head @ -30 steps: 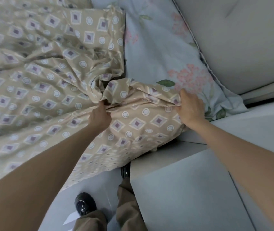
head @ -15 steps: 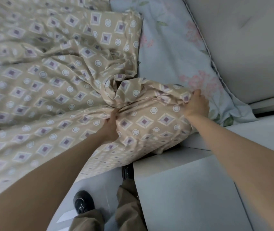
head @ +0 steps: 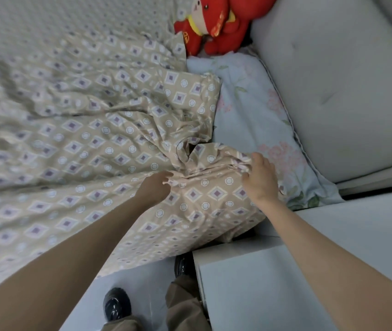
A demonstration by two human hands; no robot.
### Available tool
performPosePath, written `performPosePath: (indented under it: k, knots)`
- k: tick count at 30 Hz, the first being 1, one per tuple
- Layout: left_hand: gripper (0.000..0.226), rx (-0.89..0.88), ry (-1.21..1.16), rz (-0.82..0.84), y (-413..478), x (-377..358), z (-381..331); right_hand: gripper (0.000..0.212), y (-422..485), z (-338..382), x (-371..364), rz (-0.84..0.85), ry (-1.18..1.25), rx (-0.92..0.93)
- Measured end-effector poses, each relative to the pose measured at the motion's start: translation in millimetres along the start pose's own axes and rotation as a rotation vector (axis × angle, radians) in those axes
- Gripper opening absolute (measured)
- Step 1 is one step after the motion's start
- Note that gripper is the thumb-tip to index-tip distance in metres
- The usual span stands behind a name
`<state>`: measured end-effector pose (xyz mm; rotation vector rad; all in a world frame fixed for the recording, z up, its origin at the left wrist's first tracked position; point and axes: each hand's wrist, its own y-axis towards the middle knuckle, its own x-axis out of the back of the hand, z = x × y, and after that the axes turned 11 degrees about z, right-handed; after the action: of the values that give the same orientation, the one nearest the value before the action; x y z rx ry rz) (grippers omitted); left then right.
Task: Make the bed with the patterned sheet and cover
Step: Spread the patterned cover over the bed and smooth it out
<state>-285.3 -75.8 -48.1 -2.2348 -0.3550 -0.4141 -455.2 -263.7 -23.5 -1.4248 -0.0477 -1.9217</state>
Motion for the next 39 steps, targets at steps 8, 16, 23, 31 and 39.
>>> performPosePath:
  k: [8, 16, 23, 31, 39]
  knots:
    - [0.039, -0.087, -0.353, -0.234, -128.8, 93.1, 6.3, 0.032, -67.9, 119.6, 28.6, 0.085, 0.195, 0.179]
    - [0.035, -0.114, -0.531, -0.52, -293.9, 179.1, 94.3, 0.025, -156.4, 276.7, 11.1, 0.323, 0.351, 0.376]
    - [0.033, -0.086, -0.568, -0.66, -433.8, 244.7, 213.3, 0.023, -246.3, 434.3, -52.6, 0.489, 0.314, 0.503]
    - [0.036, 0.028, -0.646, -0.95, -586.5, 305.0, 344.4, 0.018, -341.2, 620.5, -138.6, 0.673, 0.209, 0.734]
    - [0.034, 0.169, -0.722, -1.188, -691.0, 358.5, 466.4, 0.016, -427.3, 788.3, -244.3, 0.857, 0.106, 0.931]
